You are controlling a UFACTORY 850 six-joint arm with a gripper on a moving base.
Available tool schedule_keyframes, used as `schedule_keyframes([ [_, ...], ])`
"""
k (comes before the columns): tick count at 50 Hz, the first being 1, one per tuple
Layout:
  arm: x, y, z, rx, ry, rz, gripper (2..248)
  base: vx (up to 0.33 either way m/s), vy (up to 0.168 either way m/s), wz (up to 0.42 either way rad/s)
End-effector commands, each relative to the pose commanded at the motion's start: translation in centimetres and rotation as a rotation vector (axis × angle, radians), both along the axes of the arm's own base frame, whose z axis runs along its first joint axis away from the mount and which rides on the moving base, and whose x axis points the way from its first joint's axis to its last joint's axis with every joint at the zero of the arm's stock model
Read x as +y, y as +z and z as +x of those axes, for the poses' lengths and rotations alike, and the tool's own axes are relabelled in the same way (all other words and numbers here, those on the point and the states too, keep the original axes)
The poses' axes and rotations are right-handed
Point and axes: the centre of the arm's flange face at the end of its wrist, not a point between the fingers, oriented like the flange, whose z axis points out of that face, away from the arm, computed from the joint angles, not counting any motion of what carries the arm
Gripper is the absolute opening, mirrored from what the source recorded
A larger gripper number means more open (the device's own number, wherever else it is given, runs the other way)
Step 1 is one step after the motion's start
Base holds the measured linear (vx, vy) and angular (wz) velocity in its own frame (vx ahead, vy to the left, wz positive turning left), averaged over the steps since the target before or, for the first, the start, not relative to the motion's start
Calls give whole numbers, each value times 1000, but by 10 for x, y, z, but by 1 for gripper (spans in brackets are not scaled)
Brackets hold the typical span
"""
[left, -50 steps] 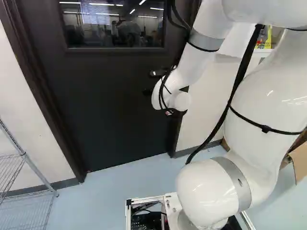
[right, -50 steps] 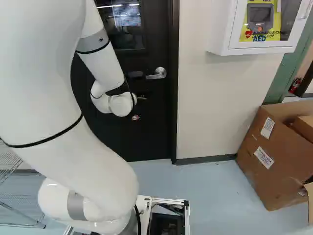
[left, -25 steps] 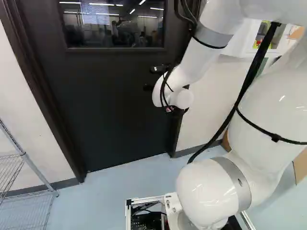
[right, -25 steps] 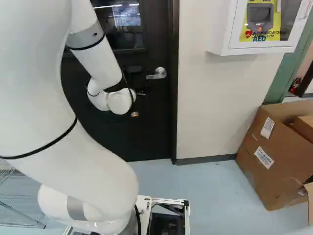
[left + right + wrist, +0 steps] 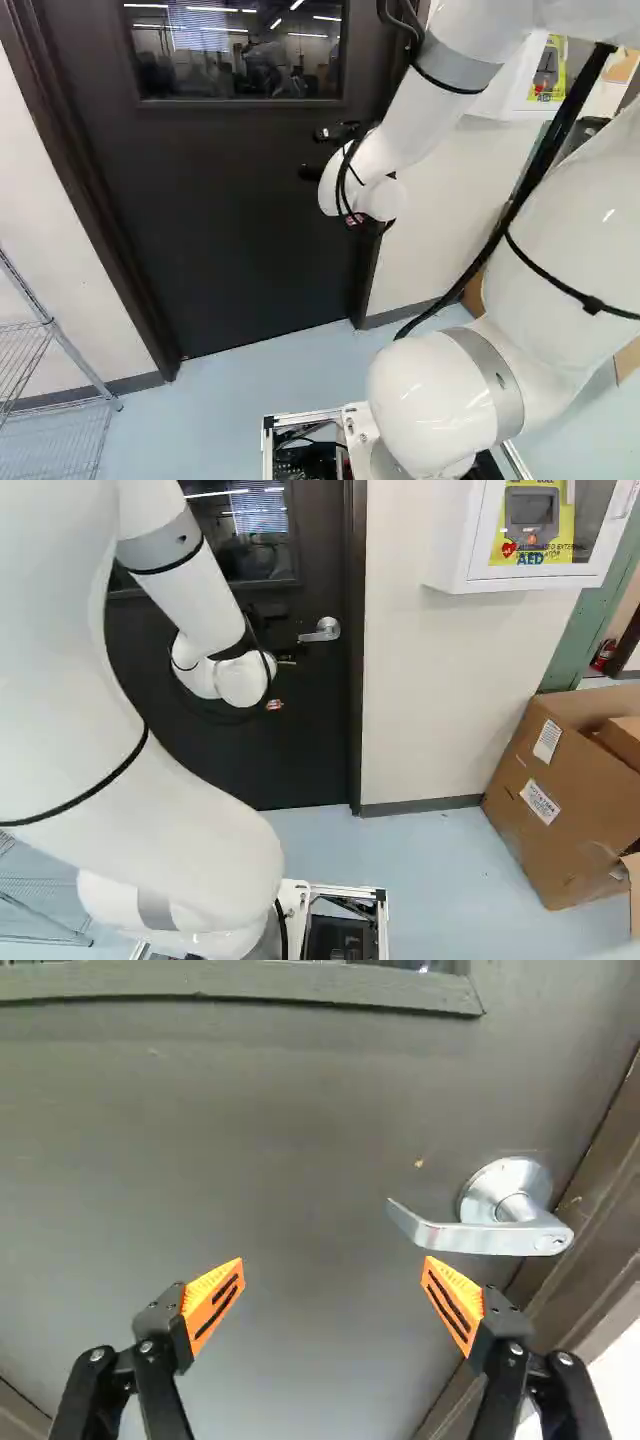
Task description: Open the door and move inside
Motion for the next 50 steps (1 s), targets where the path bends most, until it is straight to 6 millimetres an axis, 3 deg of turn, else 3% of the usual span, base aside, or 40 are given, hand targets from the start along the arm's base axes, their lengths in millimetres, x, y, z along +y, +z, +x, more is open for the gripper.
schedule_keyframes([
  [21, -3, 21, 3, -50, -7, 4, 247, 0, 0, 0],
  [50, -26, 48, 49, -102, -67, 6, 247, 0, 0, 0],
])
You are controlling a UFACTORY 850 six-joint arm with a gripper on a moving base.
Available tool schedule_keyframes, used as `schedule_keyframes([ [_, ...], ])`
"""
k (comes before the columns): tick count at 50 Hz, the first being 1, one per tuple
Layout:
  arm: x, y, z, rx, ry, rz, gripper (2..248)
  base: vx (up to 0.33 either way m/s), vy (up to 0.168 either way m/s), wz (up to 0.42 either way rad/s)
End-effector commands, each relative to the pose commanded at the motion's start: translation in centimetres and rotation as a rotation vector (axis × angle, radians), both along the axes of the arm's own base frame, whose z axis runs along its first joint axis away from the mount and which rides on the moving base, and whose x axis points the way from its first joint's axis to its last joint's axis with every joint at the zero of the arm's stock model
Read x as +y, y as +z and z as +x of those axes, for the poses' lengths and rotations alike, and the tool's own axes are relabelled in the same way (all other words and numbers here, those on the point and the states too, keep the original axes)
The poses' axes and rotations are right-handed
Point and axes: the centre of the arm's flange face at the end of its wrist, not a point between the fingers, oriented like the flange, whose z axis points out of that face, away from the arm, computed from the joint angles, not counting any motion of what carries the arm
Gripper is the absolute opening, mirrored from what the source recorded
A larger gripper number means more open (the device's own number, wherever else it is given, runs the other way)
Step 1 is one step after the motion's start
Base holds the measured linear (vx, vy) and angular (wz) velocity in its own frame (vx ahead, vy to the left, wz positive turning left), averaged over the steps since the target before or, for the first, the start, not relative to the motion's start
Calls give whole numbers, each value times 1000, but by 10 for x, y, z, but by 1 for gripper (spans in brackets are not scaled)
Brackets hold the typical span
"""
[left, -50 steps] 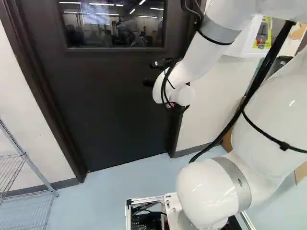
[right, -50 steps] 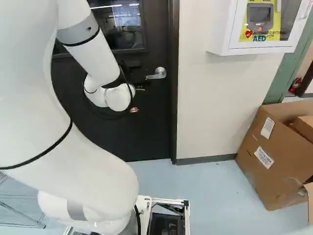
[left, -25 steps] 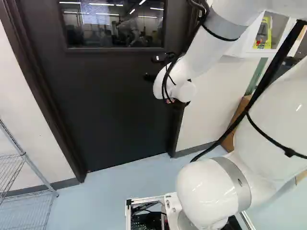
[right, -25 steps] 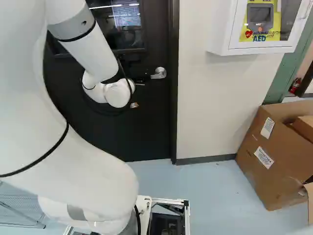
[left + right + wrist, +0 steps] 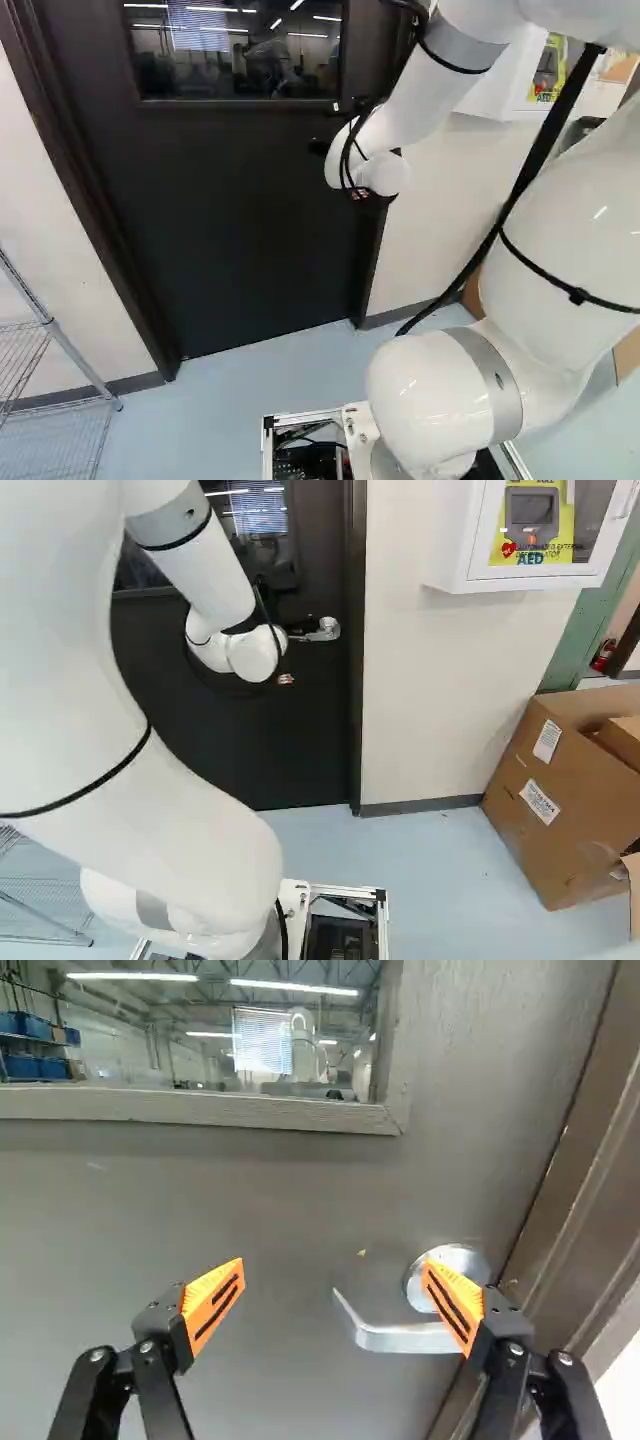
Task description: Open the door and move inside
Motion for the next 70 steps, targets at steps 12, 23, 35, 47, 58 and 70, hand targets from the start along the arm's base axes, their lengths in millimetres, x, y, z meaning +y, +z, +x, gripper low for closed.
schedule_keyframes([
  [12, 0, -2, 18, 4, -1, 0, 247, 0, 0, 0],
  [23, 0, -12, 20, 26, -1, -1, 247, 0, 0, 0],
  [35, 0, -24, 21, 53, -1, -1, 247, 0, 0, 0],
  [47, 0, -37, 21, 80, -1, -2, 247, 0, 0, 0],
  [58, 0, -49, 22, 104, -1, -2, 247, 0, 0, 0],
  [70, 0, -61, 22, 131, -1, -3, 247, 0, 0, 0],
])
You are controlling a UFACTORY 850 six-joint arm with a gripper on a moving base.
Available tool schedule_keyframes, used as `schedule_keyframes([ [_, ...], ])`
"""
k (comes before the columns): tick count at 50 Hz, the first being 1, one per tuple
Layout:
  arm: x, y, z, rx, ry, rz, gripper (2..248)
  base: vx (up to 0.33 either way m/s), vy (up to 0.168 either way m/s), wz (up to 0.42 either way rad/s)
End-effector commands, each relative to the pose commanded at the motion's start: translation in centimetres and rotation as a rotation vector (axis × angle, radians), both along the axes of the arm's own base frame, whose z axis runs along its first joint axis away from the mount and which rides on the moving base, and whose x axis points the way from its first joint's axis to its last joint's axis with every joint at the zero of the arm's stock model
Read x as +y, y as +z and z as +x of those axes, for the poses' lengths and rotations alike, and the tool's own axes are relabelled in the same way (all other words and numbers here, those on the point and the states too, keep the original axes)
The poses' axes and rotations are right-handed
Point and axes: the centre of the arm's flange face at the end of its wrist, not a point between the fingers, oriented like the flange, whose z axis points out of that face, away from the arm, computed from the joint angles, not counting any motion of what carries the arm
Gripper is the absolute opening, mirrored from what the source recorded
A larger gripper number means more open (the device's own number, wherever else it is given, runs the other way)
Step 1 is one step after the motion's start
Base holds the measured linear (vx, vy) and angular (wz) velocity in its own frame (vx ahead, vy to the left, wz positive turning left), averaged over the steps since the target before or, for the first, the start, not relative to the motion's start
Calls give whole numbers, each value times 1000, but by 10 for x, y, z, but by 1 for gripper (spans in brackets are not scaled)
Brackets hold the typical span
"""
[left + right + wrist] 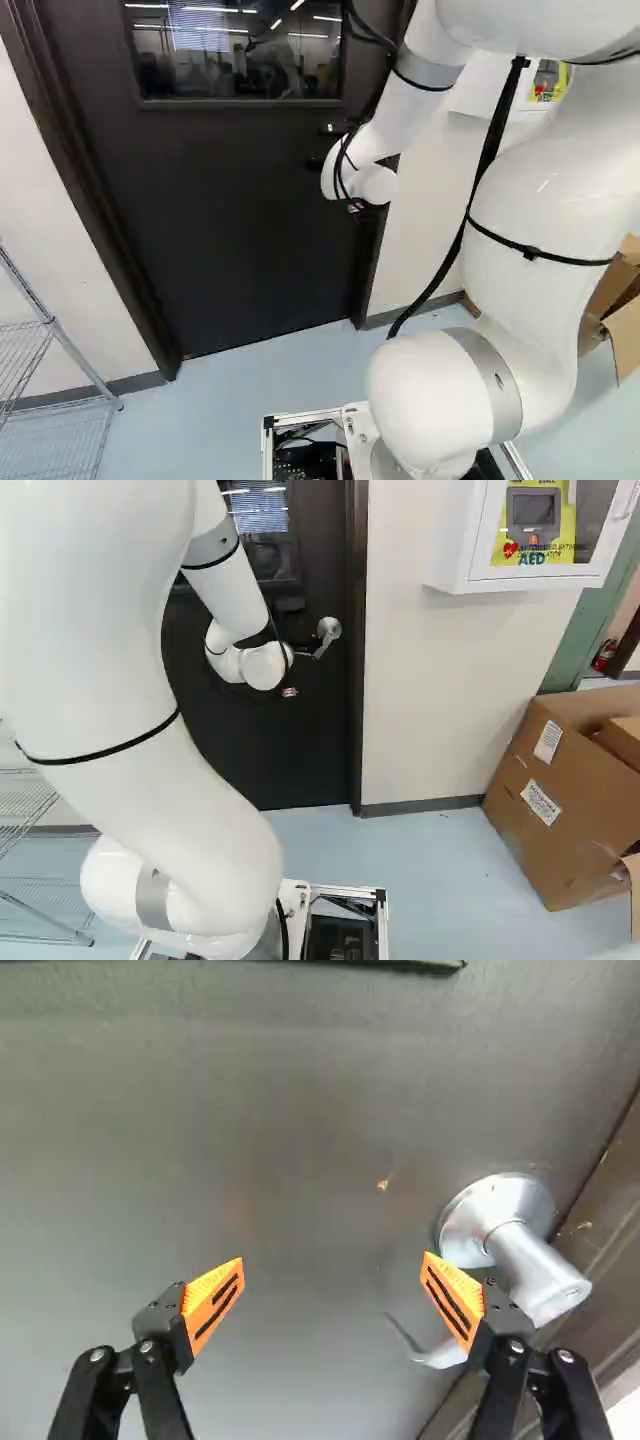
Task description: Open the door and move inside
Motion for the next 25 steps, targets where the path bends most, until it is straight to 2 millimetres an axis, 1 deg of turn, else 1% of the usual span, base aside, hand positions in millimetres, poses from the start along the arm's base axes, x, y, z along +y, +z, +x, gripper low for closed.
schedule_keyframes([
  [25, 0, -26, 2, 56, 0, -1, 247, 0, 0, 0],
])
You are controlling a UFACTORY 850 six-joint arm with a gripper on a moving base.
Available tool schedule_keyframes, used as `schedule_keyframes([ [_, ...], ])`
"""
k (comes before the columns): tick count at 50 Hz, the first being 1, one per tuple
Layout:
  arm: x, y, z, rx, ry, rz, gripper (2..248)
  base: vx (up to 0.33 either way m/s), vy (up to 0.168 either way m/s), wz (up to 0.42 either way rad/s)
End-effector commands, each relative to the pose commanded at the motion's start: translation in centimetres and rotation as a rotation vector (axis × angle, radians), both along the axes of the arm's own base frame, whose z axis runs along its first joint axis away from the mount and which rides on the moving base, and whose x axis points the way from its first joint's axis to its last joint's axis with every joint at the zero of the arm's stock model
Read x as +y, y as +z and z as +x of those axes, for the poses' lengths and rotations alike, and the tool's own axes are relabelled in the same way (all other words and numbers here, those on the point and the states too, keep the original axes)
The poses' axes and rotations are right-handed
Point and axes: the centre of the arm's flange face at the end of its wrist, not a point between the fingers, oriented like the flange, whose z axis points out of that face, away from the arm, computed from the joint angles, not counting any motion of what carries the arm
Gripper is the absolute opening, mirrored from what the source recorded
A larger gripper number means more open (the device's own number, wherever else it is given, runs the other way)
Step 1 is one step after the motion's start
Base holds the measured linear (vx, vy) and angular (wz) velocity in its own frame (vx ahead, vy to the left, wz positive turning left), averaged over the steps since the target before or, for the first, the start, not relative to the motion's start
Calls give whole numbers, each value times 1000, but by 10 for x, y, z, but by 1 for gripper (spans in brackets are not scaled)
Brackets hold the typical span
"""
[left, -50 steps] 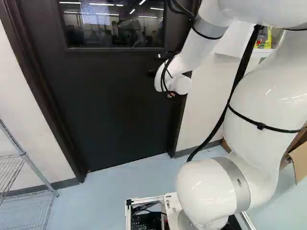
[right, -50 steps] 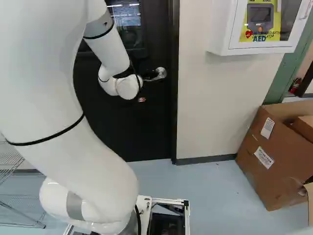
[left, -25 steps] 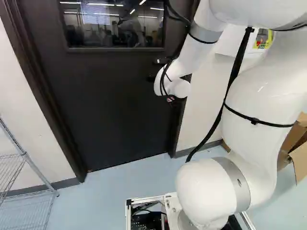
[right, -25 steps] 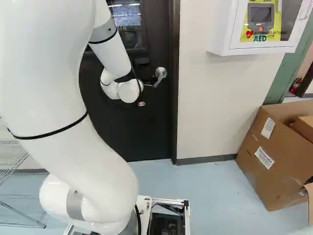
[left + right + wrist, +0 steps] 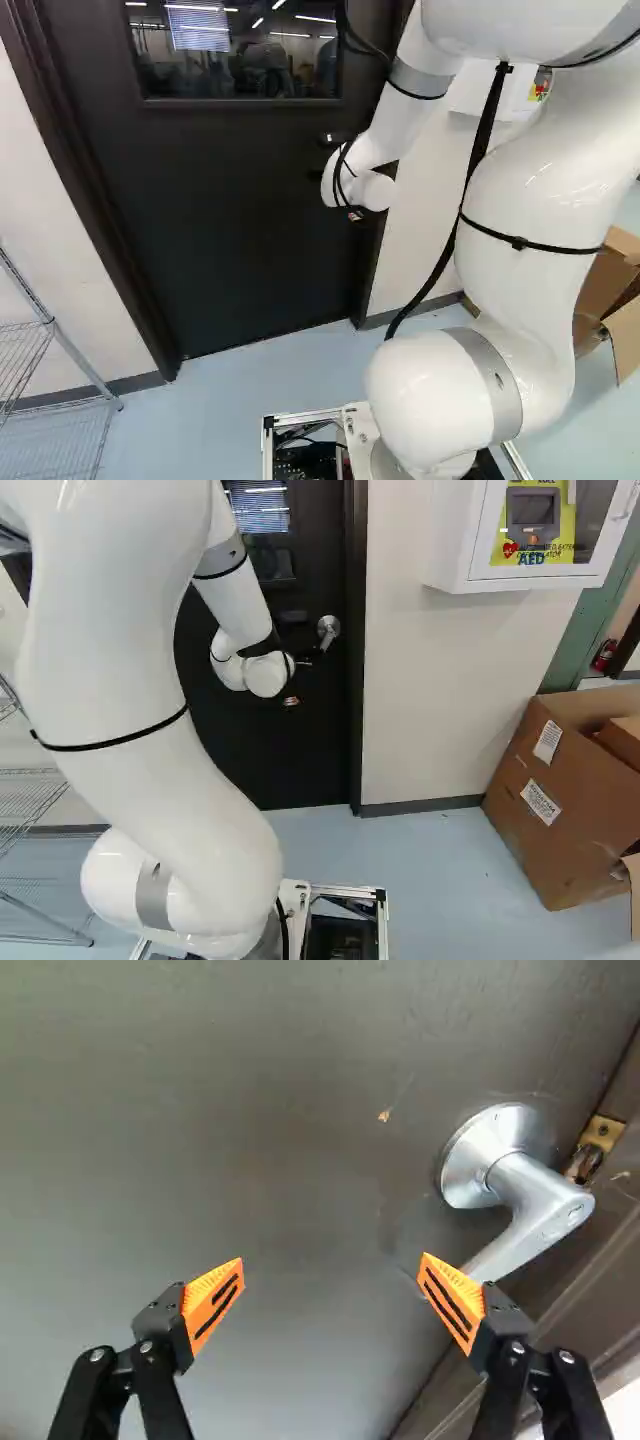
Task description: Open the door and move inside
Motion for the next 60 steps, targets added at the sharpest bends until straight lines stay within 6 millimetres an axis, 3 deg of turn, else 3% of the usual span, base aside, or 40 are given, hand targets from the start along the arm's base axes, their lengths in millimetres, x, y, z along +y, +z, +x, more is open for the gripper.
schedule_keyframes([
  [15, 0, -16, 9, 31, 0, -1, 247, 0, 0, 0],
  [28, 0, -30, 35, 45, -1, -1, 247, 0, 0, 0],
  [60, 10, -38, 99, 13, 75, -36, 247, 0, 0, 0],
])
